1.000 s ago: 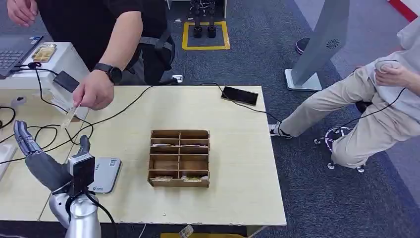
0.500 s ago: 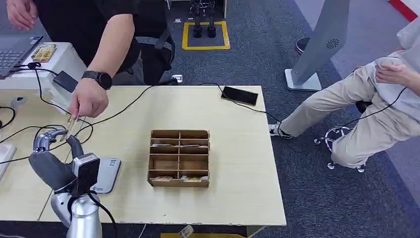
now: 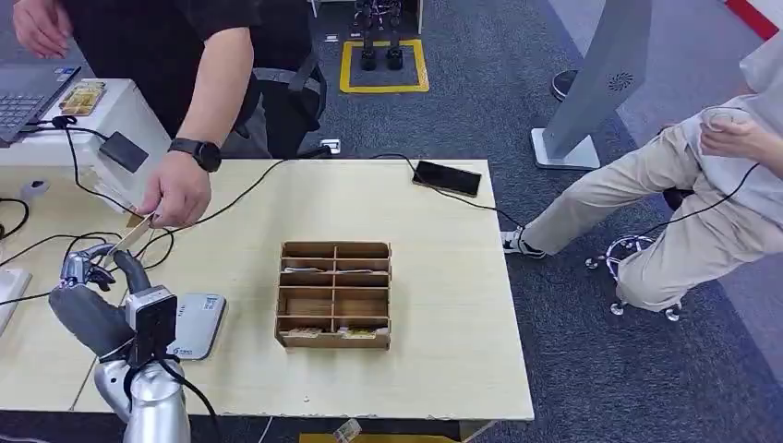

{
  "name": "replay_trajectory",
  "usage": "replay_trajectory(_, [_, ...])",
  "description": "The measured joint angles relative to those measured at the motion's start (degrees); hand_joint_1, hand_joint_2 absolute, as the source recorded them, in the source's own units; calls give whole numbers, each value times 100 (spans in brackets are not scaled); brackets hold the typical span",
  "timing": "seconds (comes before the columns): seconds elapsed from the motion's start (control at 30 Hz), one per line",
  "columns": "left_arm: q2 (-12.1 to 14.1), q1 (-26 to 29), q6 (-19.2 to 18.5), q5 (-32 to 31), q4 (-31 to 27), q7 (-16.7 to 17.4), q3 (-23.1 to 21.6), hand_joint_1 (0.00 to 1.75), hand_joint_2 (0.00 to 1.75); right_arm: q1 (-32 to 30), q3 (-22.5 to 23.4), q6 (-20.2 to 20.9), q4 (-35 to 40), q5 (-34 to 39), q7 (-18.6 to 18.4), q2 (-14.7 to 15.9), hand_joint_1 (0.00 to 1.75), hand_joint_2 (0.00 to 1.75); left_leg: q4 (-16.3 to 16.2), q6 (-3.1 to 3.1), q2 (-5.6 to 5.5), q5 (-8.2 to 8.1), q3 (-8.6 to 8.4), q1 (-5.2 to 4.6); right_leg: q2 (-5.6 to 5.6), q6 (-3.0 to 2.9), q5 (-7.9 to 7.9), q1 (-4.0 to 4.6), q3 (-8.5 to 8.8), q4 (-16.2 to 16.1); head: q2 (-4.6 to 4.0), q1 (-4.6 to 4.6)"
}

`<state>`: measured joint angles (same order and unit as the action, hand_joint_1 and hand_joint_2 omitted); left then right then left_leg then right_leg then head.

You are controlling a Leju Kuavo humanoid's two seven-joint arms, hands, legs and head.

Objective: Pass the card to the sensor for recognition and then transmit it.

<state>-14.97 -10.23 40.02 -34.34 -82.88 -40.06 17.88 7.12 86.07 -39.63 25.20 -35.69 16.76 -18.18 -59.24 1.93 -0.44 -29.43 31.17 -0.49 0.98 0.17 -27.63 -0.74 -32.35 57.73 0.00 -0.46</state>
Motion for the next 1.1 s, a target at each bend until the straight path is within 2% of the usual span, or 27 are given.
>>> replay_trajectory(0.43, [0,0,0,18,0,2,-9,175,175,7,0,0,-9,33,0,2,0,175,0,0,0,0,0,0,0,0,0,0,0,0,0,-2])
replay_trajectory(0.53, [0,0,0,-112,0,11,-9,175,175,16,0,0,-31,85,0,13,0,175,0,0,0,0,1,0,0,0,0,0,0,0,0,-2])
replay_trajectory(0.63, [0,5,4,-543,-18,4,7,175,175,23,-7,0,-61,118,0,26,0,175,0,0,-1,0,4,1,-1,0,0,0,1,1,0,-2])
replay_trajectory(0.7, [0,23,7,-822,-68,2,85,175,175,23,-28,0,-83,155,2,35,0,175,0,0,0,0,4,1,0,0,0,0,1,1,0,-2])
replay_trajectory(0.97, [-11,153,9,-1073,-146,2,665,175,175,21,-48,0,-103,216,-42,42,0,175,1,0,-4,0,6,1,-2,1,-1,0,1,1,0,-2])
replay_trajectory(1.1, [-15,183,9,-1104,-146,2,808,175,175,21,-48,0,-103,214,-52,39,0,175,1,0,-7,0,7,1,-5,1,-1,0,1,1,0,0])
